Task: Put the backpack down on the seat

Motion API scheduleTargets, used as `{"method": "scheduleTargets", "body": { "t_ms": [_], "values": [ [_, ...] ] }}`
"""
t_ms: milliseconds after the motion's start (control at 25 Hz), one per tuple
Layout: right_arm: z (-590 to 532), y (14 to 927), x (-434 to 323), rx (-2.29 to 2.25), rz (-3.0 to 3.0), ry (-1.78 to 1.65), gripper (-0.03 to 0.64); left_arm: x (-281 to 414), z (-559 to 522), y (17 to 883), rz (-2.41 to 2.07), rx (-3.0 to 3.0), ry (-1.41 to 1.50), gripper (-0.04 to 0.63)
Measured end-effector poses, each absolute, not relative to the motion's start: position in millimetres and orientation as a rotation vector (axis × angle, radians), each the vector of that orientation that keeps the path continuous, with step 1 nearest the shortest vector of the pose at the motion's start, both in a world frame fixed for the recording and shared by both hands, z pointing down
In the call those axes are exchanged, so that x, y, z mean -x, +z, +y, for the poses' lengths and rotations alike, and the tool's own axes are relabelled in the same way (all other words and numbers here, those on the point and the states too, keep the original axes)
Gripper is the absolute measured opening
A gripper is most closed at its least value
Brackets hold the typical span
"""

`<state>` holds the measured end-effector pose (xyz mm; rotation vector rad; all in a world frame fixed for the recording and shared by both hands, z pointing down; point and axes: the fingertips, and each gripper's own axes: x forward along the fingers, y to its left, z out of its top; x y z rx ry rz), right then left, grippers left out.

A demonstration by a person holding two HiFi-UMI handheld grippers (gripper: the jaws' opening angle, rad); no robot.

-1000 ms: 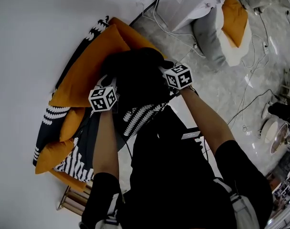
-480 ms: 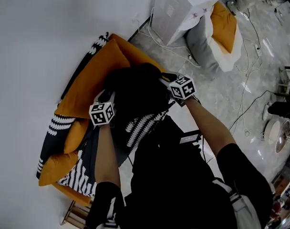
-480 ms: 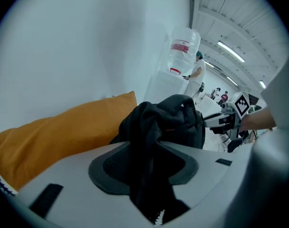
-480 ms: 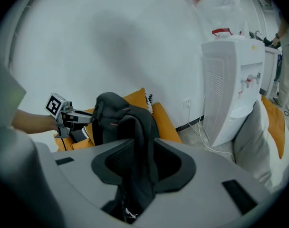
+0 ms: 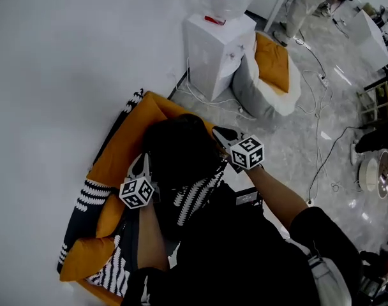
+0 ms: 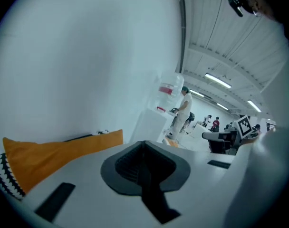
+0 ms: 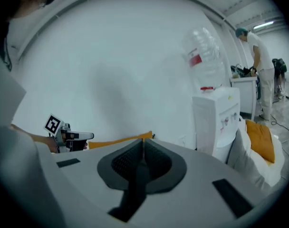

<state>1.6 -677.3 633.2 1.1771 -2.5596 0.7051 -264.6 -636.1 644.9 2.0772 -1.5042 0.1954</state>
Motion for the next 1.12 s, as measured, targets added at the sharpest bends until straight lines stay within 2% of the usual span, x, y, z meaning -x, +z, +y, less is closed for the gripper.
{"method": "scheduleTargets", "body": {
  "t_ms": [400,760,1120],
  "values": [
    [-616,466,19,-1.380,-2.836,0.373,0.031,203,-587,483,-1.443,-2.424,-0.089,0.015],
    [-568,423,30,-1.352,-2.887,0.284,0.031,189,-538,410,-1.530,-2.535,-0.163,0.015],
    [-495,397,1,-1.298,-2.905,0.153,0.031,171,-467,383,-1.691,-2.546,-0.157,0.015]
  ]
}}
